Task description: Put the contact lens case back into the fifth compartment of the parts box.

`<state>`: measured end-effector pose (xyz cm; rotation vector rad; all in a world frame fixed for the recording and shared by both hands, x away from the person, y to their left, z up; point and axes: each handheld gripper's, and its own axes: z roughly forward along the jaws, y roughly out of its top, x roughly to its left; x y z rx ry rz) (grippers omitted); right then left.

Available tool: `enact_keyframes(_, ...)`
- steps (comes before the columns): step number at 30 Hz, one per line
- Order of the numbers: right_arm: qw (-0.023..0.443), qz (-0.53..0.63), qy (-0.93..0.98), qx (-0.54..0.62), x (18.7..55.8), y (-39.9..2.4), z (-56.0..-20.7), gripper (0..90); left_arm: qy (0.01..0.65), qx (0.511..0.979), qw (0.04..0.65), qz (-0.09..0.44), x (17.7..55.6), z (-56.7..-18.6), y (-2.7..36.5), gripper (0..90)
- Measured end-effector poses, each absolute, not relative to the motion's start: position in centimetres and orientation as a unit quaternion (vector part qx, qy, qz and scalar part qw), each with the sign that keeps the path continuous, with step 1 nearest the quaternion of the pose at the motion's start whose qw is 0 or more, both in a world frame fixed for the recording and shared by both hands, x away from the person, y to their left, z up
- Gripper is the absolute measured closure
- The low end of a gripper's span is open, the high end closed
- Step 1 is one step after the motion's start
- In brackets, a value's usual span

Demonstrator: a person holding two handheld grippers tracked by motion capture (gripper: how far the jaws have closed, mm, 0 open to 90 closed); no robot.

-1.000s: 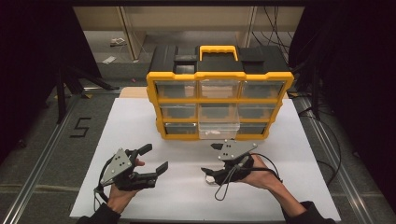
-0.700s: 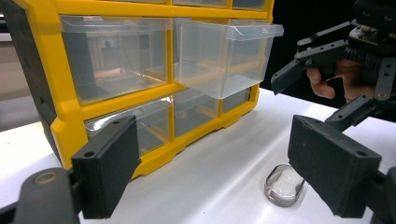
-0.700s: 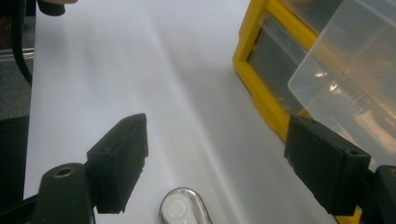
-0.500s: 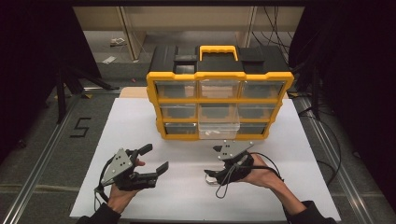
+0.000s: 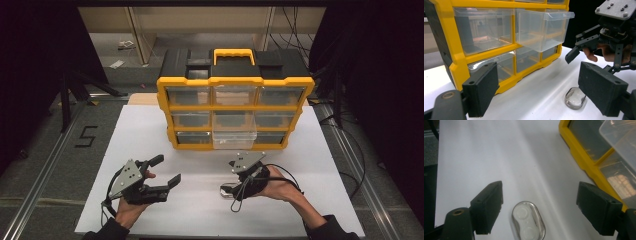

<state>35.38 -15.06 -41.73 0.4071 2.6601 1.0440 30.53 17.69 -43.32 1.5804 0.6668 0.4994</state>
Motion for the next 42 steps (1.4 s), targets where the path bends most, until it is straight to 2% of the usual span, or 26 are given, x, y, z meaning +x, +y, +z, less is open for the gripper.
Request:
enact_keyframes(29,0.093,0.268,0.951,0.121,36.2,-14.5,-45.7,25.5,0.288,0.691,0.626,0.218,30.4,-43.4,17.7,16.5)
enact_keyframes(42,0.085,0.253,0.958,0.106,36.5,-14.0,-46.8,31.3,0.287,0.691,0.626,0.218,30.4,-43.4,17.6,16.5)
